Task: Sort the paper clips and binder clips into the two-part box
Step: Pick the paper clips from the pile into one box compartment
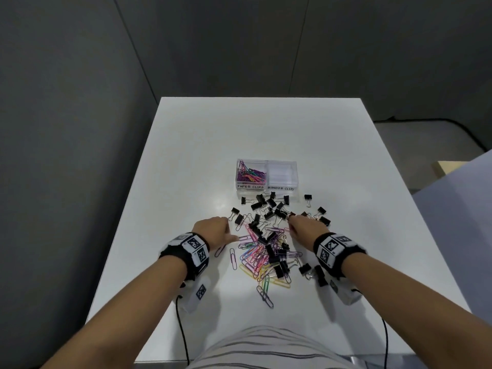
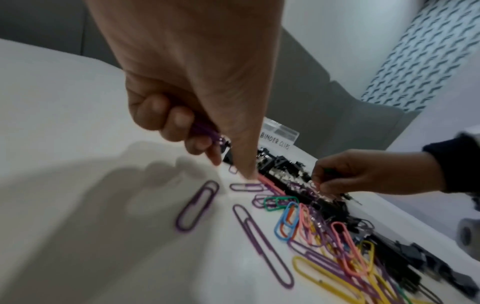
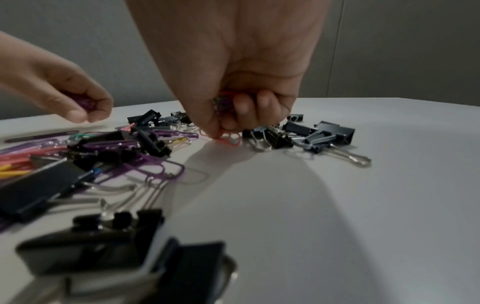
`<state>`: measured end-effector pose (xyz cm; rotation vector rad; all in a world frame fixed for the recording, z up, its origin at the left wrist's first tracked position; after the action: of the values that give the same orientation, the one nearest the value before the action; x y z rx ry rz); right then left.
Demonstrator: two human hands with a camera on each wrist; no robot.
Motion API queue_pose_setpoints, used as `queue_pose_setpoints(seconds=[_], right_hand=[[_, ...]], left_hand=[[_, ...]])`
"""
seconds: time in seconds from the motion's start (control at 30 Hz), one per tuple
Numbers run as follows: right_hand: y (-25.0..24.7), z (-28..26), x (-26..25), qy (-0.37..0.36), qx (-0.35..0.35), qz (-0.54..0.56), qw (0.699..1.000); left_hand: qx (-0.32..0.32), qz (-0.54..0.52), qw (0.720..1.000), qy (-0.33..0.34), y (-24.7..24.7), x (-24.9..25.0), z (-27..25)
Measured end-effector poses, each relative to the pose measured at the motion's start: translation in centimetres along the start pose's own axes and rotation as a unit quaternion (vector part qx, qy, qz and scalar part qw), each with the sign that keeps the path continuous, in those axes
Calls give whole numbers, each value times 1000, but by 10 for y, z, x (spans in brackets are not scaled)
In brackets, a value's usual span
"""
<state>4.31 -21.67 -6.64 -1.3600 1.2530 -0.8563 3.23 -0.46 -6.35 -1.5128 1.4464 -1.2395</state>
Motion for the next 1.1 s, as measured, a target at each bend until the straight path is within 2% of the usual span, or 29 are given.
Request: queue_pose_setpoints(seconds=[0.07, 0.13, 0.23, 0.37, 0.47, 0.63, 0.8, 0.93, 1.1], right_hand=[[-3, -2, 2, 2, 6, 9, 1000], [-6, -5, 2, 7, 6, 17, 1000], [-14, -5, -1, 7, -11, 39, 999], [-29, 9, -14, -23, -70, 67, 995], [-52, 36, -26, -36, -71, 73, 994], [-92, 91, -49, -44, -21, 76, 996], [-91, 135, -76, -43, 4, 69, 997], [-76, 145, -91, -42, -9, 83, 996], [-94, 130, -74, -41, 62, 134, 988]], left_hand=[[-22, 73, 997, 22, -1, -3, -3], [-43, 102, 993, 35, 2, -6, -7], [-73, 80, 992, 59, 6, 0, -10], [-102, 48, 989, 93, 1, 10, -2], [-75, 1, 993, 87, -22, 9, 20], [-24, -31, 996, 83, -71, 9, 67], [16, -63, 994, 89, -104, 7, 106], [53, -87, 990, 93, -118, 0, 125], [103, -129, 979, 117, -124, 15, 133]])
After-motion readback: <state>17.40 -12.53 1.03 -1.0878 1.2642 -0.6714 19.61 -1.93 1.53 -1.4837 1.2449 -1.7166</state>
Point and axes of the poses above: each hand's wrist, its own z-axis towards the middle knuckle, its own y-axis out of the palm, x = y × z, the point moved 9 cm from there along z, towards the middle knuckle, and after that the axes turned 14 degrees about x, right-handed, at the moved point
